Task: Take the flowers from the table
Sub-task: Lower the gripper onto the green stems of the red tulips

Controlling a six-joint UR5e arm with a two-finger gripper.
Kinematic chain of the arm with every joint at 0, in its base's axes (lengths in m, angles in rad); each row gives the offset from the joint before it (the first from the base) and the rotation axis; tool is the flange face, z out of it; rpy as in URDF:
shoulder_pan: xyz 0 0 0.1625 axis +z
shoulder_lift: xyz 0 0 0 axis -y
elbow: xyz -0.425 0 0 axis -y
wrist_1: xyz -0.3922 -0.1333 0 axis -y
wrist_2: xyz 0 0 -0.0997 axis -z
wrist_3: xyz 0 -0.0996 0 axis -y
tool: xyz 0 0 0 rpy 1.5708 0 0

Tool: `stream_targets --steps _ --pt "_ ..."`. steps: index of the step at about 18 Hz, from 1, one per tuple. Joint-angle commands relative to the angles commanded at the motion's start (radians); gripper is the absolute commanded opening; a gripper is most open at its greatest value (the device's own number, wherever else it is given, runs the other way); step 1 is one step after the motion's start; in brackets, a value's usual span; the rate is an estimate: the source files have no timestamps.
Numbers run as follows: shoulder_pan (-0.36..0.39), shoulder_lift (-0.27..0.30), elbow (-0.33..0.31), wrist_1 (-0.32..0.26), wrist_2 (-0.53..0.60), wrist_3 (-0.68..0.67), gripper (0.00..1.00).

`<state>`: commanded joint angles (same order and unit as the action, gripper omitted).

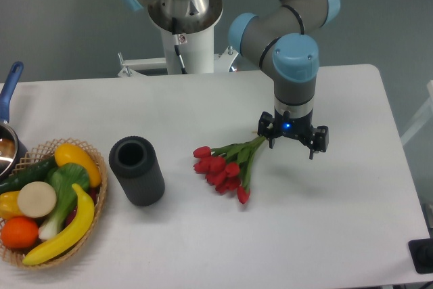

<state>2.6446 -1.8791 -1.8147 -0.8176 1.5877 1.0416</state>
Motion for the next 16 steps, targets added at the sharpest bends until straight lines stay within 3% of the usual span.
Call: stream_targets --steps 7,12,16 --pt "-0.005 -0.002 -0.005 0.000 -0.002 -0.003 1.00" --pt "-0.008 -0.003 -0.063 0.023 0.000 -0.003 1.00" --pt "-0.018 -0.029 -0.069 0.028 0.000 0.000 1.00"
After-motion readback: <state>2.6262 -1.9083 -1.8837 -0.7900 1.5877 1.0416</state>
